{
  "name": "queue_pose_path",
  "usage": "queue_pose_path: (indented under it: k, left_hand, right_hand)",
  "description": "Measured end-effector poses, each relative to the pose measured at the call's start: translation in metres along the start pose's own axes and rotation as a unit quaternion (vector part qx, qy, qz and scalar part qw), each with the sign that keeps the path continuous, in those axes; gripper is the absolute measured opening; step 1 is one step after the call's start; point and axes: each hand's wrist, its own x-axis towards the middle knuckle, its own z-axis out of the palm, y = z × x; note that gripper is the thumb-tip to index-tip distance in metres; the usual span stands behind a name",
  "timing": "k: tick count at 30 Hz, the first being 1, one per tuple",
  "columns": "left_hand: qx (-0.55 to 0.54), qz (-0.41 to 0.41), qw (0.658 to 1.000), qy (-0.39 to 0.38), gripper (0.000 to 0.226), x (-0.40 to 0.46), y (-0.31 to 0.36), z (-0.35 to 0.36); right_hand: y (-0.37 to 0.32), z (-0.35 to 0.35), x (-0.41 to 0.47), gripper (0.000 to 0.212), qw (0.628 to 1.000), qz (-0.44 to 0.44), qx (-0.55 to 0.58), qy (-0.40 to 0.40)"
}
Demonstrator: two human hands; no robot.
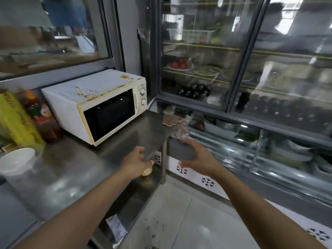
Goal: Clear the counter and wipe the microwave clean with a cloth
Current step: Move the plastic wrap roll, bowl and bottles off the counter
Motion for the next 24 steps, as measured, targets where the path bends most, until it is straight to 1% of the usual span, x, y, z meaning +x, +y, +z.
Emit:
queue_pose_path:
  k: [5, 11, 16, 18, 24]
  left_hand:
    - [-0.018, 0.012, 0.999, -0.023, 0.064, 0.032, 0.029, 0.026]
    - [-0.019, 0.021, 0.999, -0.03, 0.064, 0.103, 0.052, 0.05]
    - [-0.025, 0.007, 1.0, -0.011, 0.063, 0.18, 0.066, 0.06]
    - [-0.008, 0.001, 1.0, -0.002, 0.063, 0.209, 0.07, 0.063]
    - [-0.003, -0.023, 1.0, 0.003, 0.063, 0.27, 0.075, 0.066]
  right_hand:
    - [0.022, -0.025, 0.016, 0.084, 1.0, 0.0, -0.015, 0.022]
    - [0.046, -0.055, 0.07, 0.086, 0.999, 0.0, -0.034, 0.033]
    - [0.059, -0.073, 0.151, 0.083, 0.998, -0.002, -0.064, -0.004]
    - [0.061, -0.076, 0.187, 0.081, 0.997, -0.004, -0.071, -0.021]
    - [0.069, -0.078, 0.269, 0.064, 0.997, -0.017, -0.044, -0.057]
